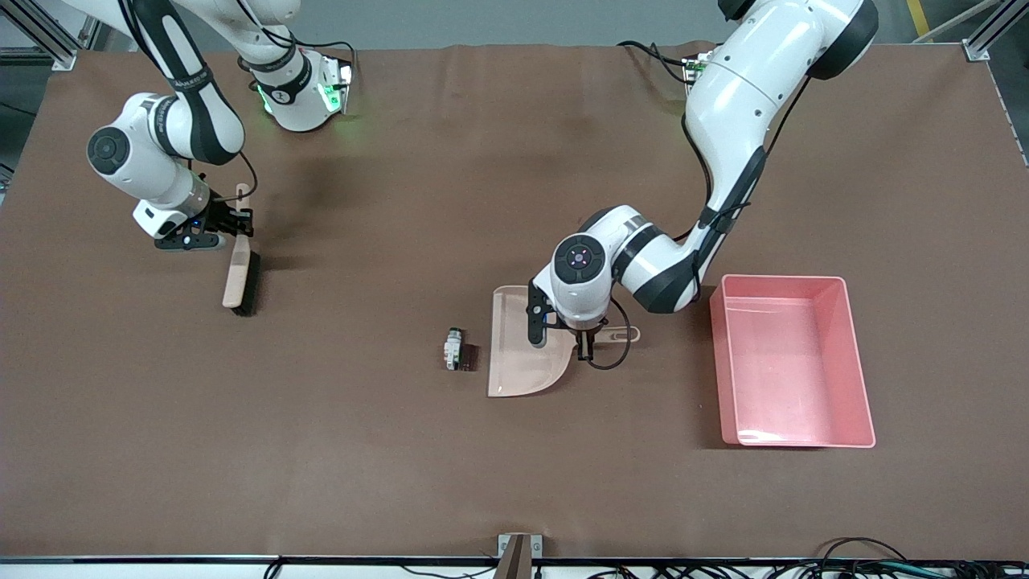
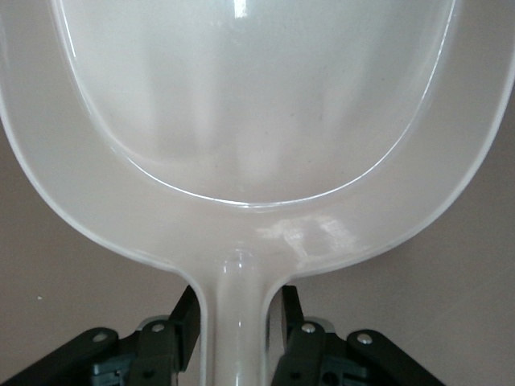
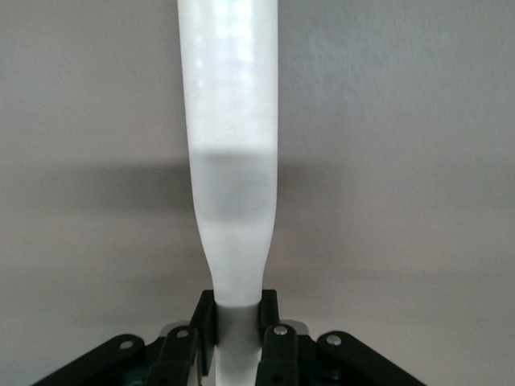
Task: Clean e-waste and dump in bin
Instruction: 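Lift the white brush with the right gripper toward the dustpan, then lower the brush bristles behind the capacitor and switch with the right gripper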
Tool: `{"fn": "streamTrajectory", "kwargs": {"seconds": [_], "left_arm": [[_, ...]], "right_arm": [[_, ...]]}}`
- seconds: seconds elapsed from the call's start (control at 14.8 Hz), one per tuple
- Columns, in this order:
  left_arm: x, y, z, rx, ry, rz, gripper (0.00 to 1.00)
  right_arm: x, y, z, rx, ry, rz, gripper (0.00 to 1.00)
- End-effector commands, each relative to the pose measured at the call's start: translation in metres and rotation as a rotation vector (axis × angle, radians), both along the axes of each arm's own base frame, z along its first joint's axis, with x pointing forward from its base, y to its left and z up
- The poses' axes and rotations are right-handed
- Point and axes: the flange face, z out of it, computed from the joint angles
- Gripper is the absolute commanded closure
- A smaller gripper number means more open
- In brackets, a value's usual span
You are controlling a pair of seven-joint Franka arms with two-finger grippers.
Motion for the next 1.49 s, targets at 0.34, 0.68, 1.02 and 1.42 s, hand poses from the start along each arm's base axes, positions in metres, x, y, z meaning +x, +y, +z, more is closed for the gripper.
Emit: {"fn": "streamTrajectory", "kwargs": {"seconds": [0.34,0.68,1.02,1.42], "left_arm": [[0.004,-0.004,0.002,0.000,-0.023,-0.024,0.66],[0.004,-0.004,0.002,0.001,-0.024,-0.027,0.69],[0.005,-0.003,0.003,0.000,-0.023,-0.039,0.69],[0.004,-0.003,0.005,-0.001,-0.018,-0.022,0.70]], "right_arm": [[0.074,0.103,0.058,0.102,0.009,-0.050,1.00],[0.098,0.204,0.057,0.115,0.064,-0.113,1.00],[0.113,0.324,0.057,0.086,0.110,-0.229,1.00],[0.135,0.378,0.033,0.064,0.099,-0.224,1.00]]}}
